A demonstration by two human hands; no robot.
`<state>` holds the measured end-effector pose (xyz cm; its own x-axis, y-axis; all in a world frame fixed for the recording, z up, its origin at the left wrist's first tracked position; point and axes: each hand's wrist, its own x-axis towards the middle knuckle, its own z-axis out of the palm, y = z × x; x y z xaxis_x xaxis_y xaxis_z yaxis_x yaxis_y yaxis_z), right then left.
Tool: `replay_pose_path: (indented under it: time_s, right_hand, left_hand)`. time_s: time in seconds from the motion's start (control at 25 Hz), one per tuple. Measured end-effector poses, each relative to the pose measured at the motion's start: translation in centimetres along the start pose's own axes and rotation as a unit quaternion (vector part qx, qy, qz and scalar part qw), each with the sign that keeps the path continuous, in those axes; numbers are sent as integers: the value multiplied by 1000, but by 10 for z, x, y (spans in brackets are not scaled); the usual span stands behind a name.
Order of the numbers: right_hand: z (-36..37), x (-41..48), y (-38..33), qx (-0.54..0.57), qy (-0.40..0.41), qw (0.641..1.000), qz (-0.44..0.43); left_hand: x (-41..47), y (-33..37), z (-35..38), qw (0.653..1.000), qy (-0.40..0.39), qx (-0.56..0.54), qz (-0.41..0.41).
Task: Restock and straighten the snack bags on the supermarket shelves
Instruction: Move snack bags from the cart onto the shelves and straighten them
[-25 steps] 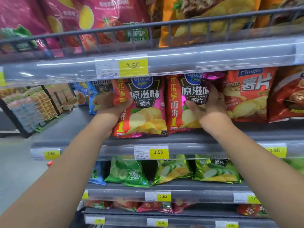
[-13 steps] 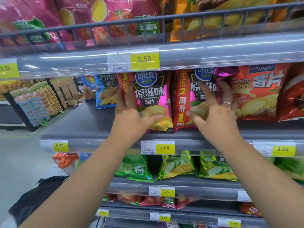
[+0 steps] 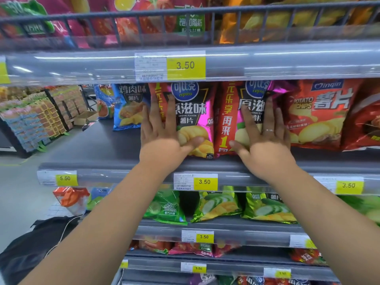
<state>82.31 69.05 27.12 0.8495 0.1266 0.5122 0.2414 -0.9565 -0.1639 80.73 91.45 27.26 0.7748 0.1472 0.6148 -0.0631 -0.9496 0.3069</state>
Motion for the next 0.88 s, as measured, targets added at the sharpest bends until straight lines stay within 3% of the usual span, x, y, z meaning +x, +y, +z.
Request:
replay_pose_path:
  time_s: [0.24,0.48,0.68,0.88]
  right_hand:
    - [-9,-25,7,0,68,998,-14]
    - [-27,-81,26,17,148,989,-2]
    - [-45,-158,64,-46,109,991,70]
    - [-64,-246,125,-110,68,981,143]
  left_hand:
    - [-18,7,-9,987,49,55,145]
    - [-54,31,-16,966,13,-19,256]
    - [-103,80,4,937,-56,-68,337]
    - [-161,146,35,913,-137,-119,364]
